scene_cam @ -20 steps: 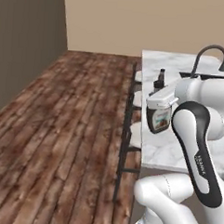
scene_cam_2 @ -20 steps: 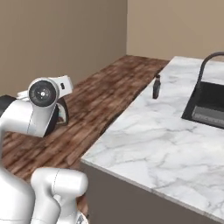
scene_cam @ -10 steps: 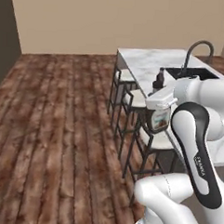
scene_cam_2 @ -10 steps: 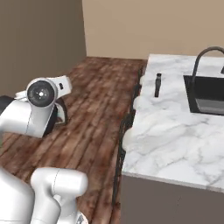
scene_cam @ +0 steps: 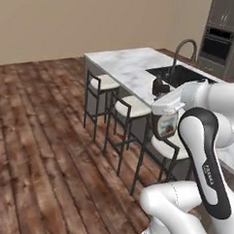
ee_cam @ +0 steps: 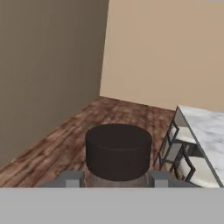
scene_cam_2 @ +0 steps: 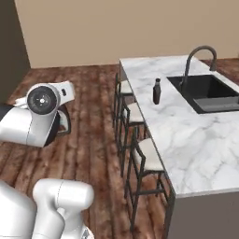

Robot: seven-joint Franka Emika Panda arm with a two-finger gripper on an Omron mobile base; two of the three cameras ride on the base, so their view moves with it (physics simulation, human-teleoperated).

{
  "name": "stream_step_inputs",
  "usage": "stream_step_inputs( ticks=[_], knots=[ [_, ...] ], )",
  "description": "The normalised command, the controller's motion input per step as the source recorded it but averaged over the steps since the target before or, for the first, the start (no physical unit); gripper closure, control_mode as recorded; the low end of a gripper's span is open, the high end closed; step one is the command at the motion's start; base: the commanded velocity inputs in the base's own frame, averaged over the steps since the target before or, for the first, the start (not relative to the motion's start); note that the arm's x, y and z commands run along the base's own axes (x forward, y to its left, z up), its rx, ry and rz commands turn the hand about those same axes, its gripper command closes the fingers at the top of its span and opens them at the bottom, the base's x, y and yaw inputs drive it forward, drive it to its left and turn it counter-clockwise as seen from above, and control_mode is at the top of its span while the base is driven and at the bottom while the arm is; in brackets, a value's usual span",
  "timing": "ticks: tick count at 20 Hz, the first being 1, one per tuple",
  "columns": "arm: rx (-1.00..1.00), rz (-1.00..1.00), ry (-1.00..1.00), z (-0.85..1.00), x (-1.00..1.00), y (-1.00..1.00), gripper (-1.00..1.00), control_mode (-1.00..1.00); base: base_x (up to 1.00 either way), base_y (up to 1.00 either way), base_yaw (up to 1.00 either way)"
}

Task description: The dining table condiment station is running low on syrup bottle. Refill the condiment station by opening the cabinet and taking the syrup bottle from the cabinet and placing it on the dining table.

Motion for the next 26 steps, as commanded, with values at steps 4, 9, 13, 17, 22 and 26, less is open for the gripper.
stream_step_inputs(
  ticks=[4, 9, 13, 17, 22, 26],
  knots=[
    [0.0, 0.0, 0.0, 0.0, 0.0, 0.0, 1.0, 1.0, 0.75, 0.96, -0.61],
    [0.0, 0.0, 0.0, 0.0, 0.0, 0.0, 1.0, 1.0, 0.81, 0.7, -0.66],
    [0.0, 0.0, 0.0, 0.0, 0.0, 0.0, 1.0, 1.0, 0.65, 0.65, -0.74],
    [0.0, 0.0, 0.0, 0.0, 0.0, 0.0, 1.0, 1.0, 0.47, 0.57, -0.78],
    [0.0, 0.0, 0.0, 0.0, 0.0, 0.0, 1.0, 1.0, 0.1, 0.52, -0.78],
    [0.0, 0.0, 0.0, 0.0, 0.0, 0.0, 1.0, 1.0, 0.23, 0.45, -0.76]
  ],
)
